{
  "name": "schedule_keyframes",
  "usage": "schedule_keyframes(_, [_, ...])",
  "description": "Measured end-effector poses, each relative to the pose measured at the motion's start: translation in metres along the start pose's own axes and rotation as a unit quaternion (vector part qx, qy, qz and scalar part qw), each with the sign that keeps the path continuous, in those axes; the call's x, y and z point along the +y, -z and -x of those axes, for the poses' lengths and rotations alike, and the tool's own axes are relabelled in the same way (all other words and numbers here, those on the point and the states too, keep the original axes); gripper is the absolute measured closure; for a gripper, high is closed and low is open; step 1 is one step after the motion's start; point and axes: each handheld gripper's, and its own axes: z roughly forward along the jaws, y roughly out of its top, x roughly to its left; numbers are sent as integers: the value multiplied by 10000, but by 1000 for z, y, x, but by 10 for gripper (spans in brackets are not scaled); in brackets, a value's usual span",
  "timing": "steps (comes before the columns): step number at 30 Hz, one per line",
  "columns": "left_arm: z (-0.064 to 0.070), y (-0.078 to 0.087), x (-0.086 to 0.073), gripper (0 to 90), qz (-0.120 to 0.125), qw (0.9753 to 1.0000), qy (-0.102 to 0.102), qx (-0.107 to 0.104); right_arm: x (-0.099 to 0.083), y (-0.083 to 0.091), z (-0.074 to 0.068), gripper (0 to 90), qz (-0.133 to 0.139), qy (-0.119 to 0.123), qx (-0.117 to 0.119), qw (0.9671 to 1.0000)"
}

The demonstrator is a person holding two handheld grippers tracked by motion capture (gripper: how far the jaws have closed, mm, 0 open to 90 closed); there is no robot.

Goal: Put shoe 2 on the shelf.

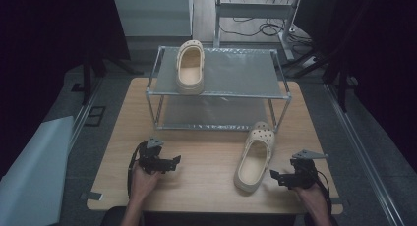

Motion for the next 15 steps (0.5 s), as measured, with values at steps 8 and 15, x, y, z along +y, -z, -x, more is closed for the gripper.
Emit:
schedule_keyframes(8, [0, -3, 1, 0, -10, 10000, 31, -52, 11, -3, -13, 20, 74, -134, 195, 9997])
schedule_keyframes(15, [1, -4, 1, 0, -24, 10000, 21, -54, 26, -15, -23, 10, -40, -220, 97, 9997])
